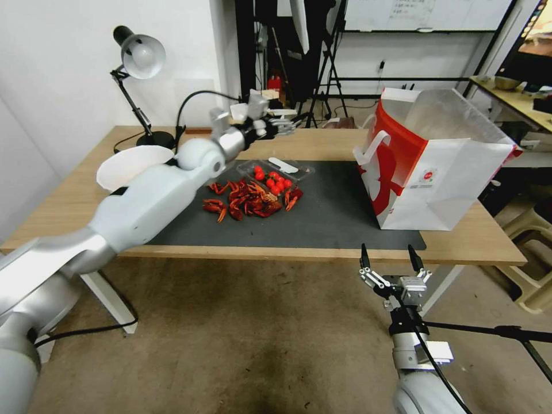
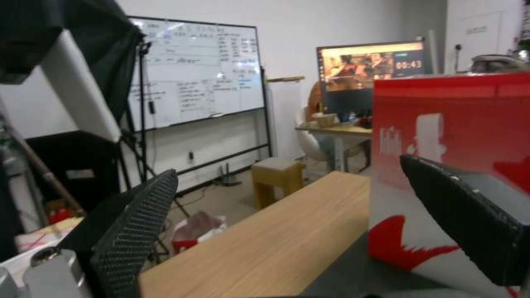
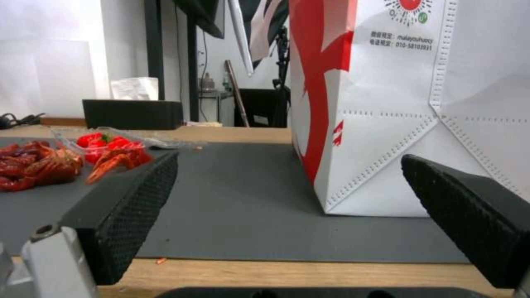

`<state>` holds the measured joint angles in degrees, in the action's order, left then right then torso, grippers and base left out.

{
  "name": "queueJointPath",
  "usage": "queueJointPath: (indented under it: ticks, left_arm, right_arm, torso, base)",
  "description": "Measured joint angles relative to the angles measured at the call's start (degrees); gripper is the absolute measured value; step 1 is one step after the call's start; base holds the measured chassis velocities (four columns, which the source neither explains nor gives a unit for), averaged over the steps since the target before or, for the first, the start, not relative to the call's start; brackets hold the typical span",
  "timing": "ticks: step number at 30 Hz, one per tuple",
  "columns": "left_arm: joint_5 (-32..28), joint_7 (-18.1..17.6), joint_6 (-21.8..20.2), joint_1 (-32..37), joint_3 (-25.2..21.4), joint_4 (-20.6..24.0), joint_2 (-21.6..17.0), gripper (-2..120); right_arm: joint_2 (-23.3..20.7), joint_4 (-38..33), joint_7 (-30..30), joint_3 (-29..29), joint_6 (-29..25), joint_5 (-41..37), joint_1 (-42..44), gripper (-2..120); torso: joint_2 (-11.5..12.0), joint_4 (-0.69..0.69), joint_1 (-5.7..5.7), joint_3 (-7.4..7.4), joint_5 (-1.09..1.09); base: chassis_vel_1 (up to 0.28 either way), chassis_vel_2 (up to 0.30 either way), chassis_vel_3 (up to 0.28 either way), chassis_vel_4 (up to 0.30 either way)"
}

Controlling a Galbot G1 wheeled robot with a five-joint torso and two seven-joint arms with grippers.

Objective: Pick up the trash from the table and place it into the takeout bag.

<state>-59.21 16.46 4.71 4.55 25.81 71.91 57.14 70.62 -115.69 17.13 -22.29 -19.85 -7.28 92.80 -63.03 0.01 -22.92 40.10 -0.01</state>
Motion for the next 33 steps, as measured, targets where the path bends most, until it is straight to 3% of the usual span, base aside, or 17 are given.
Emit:
queueJointPath:
  ticks: [10, 30, 33]
  left_arm:
    - [0.8, -0.9, 0.3, 4.3, -3.9, 2.6, -3.3, 100]
    - [5.0, -3.7, 0.2, 24.3, -20.5, 13.8, -9.4, 100]
    - [6.0, -4.3, 0.2, 28.0, -23.1, 15.7, -10.0, 100]
  right_arm:
    - [-0.2, 0.0, 0.0, 0.1, 0.1, 0.2, 0.1, 100]
    - [0.0, 0.2, -0.2, 0.8, 0.3, 0.5, -0.2, 100]
    - [-0.1, 0.3, -0.2, 1.0, 0.4, 0.6, -0.2, 100]
  torso:
    - [0.0, -0.01, 0.0, 0.0, 0.0]
    - [0.0, -0.01, 0.0, 0.0, 0.04]
    - [0.0, -0.01, 0.0, 0.0, -0.04]
  base:
    - [0.0, 0.0, 0.0, 0.0]
    - [0.0, 0.0, 0.0, 0.0]
    - [0.0, 0.0, 0.0, 0.0]
